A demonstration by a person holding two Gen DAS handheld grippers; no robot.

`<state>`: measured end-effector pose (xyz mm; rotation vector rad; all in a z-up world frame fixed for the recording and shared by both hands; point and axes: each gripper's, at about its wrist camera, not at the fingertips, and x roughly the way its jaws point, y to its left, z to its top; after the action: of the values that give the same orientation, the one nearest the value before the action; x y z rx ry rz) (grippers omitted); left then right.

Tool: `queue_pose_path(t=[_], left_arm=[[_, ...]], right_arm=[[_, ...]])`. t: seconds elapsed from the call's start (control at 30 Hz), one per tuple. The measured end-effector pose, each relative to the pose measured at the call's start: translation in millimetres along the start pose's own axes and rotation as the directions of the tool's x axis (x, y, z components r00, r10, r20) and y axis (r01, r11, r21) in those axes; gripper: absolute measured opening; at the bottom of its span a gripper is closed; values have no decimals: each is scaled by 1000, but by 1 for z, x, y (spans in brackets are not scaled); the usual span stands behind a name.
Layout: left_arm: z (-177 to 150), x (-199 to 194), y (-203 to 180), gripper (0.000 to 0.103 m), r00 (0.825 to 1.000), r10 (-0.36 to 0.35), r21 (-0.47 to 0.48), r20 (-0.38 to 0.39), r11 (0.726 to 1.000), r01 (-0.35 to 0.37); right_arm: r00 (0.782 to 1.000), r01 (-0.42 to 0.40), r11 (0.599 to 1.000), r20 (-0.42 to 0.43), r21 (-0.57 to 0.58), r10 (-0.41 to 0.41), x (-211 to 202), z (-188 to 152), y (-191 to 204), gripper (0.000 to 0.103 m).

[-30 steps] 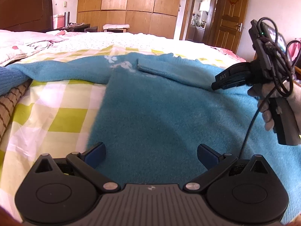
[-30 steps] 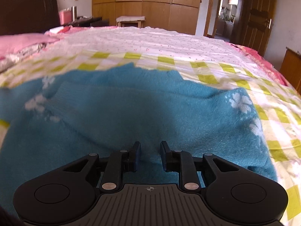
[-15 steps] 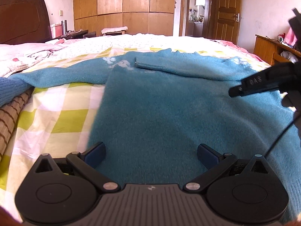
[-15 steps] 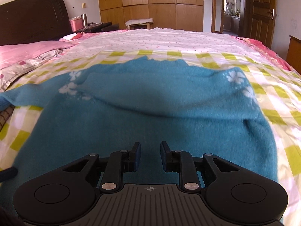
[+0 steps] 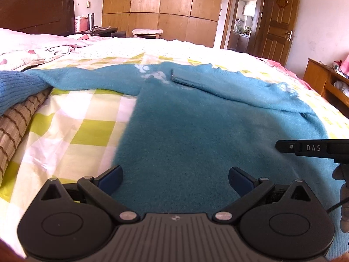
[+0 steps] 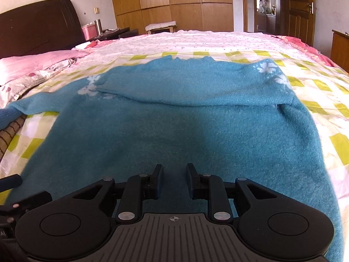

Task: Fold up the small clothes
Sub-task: 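Open the right tool and withdraw it from the laid sleeve, then grasp the other sleeve cuff with the left tool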

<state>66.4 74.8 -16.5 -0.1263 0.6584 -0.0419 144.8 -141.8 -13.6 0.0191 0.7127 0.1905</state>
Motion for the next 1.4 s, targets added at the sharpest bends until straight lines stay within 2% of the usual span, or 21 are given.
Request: queue_pose_path(t=[0.13, 0.23, 0.37, 0.5, 0.77, 0.9, 1.03, 1.2, 1.27, 1.3, 1.33, 1.4], left_arm=[[-4, 0, -7, 103, 1000, 26, 47, 4, 999, -27], [0, -5, -4, 103, 999, 23, 34, 26, 999, -23], [21, -20, 20, 103, 994, 58, -50, 97, 997, -54], [42, -25, 59, 103, 983, 130, -150, 132, 983, -110], [84, 8, 111, 103, 960, 230, -287, 159, 941, -178], [103, 45, 130, 103, 944, 294, -377, 153, 900, -219], [114, 73, 136, 103, 923, 349, -417, 163, 872, -256], [120, 97, 151, 103, 891, 427, -523, 153, 800, -293], [121, 109, 158, 102, 887, 444, -568, 127, 765, -302], [120, 113, 163, 90, 890, 441, -598, 114, 746, -293], [118, 118, 169, 73, 898, 428, -631, 99, 725, -276], [113, 122, 182, 55, 907, 413, -700, 79, 671, -244]], right_arm=[[1000, 3, 1000, 23, -2, -3, 0, -5, 0, 23], [1000, 3, 1000, 31, 9, -3, -1, -6, 0, 23], [1000, 5, 1000, 31, 12, -5, -3, -4, 1, 24], [999, -12, 999, 34, 31, 11, -3, -3, 2, 25], [998, -47, 998, 39, 34, 46, 3, 3, 15, 25], [999, -33, 999, 35, 4, 33, 11, 5, 24, 25], [999, -36, 999, 37, 8, 36, 14, 5, 24, 25], [998, -38, 999, 48, -7, 38, 14, 2, 24, 25], [998, -41, 999, 48, -6, 41, 14, 2, 24, 25], [998, -43, 999, 48, -4, 44, 14, 2, 23, 25], [998, -46, 999, 49, -2, 46, 14, 2, 23, 25], [997, -51, 999, 52, -1, 51, 14, 1, 22, 25]])
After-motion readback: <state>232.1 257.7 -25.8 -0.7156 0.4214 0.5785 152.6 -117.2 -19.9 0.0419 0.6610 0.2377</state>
